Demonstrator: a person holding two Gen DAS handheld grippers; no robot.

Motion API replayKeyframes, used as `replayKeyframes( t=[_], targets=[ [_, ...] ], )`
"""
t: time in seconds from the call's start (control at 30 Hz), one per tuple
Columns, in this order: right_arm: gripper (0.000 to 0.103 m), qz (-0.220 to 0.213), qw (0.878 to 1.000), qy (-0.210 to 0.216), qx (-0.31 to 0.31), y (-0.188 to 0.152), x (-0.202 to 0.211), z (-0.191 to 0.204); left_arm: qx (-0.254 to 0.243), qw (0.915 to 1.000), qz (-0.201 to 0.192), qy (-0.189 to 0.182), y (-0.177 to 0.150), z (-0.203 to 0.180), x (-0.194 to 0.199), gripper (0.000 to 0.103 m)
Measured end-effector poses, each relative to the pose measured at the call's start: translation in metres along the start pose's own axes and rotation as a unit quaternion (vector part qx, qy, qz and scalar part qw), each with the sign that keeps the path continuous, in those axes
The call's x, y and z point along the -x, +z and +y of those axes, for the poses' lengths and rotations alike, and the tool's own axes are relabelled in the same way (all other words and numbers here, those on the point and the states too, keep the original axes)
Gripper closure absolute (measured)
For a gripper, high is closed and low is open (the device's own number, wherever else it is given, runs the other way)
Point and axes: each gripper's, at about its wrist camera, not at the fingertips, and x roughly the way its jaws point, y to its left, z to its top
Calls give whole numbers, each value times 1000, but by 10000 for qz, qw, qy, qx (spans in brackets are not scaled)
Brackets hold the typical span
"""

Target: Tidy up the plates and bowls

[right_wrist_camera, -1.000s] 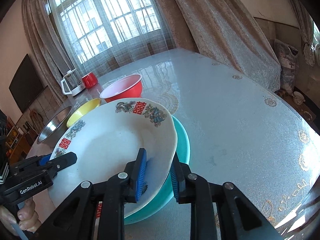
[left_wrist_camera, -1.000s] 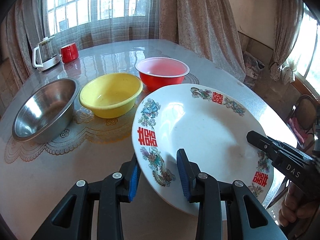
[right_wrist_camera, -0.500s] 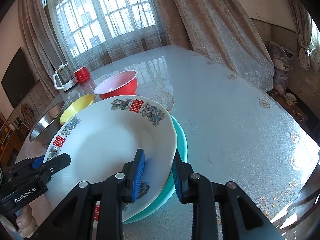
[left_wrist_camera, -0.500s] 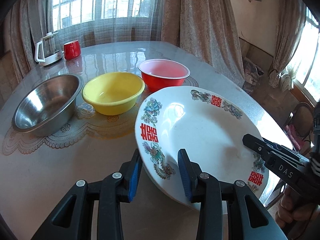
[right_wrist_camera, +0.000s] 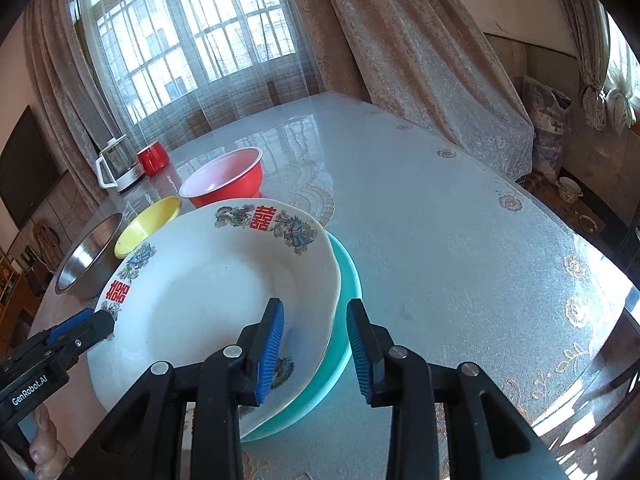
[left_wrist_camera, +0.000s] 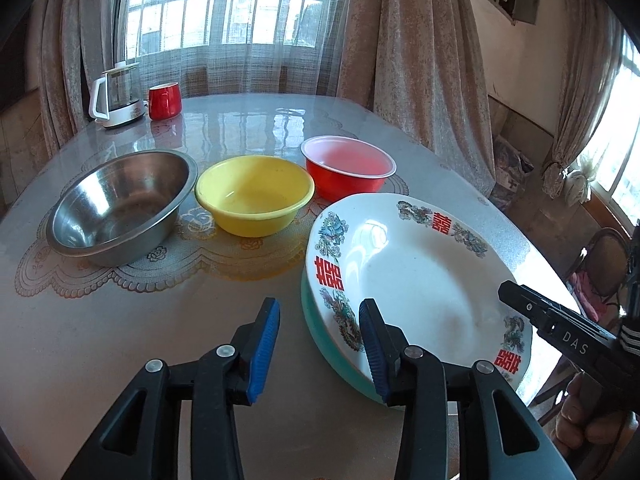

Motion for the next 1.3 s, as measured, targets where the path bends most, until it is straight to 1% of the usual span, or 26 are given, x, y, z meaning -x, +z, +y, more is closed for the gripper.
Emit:
replayKeyframes(
  t=[0.23, 0.37, 0.6, 0.87, 0.97, 1.1, 1.3],
  targets=[
    [66, -264, 9996, -131, -54, 5, 14, 1, 179, 9998, -95, 2, -3, 12, 12, 59],
    [66, -383, 9992, -113, 11, 8, 21, 7, 251, 9995, -144, 101, -4, 19, 20, 59],
    [64, -450, 9987, 146, 186, 10, 27, 27, 397, 9990, -62, 193, -16, 36, 28, 59],
    [64, -378, 9976, 405, 424, 7, 25, 52, 470, 9981, -78, 400, -28, 53, 36, 59],
    [64, -305, 9966, 593, 486, 5, 23, 63, 486, 9972, -90, 557, -33, 61, 39, 58],
    [64, -237, 9926, 931, 749, 3, 21, 86, 609, 9953, -71, 743, -39, 77, 43, 58],
    [64, -23, 9832, 1469, 1088, 2, 13, 125, 997, 9898, -50, 1014, -44, 111, 49, 58]
  ],
)
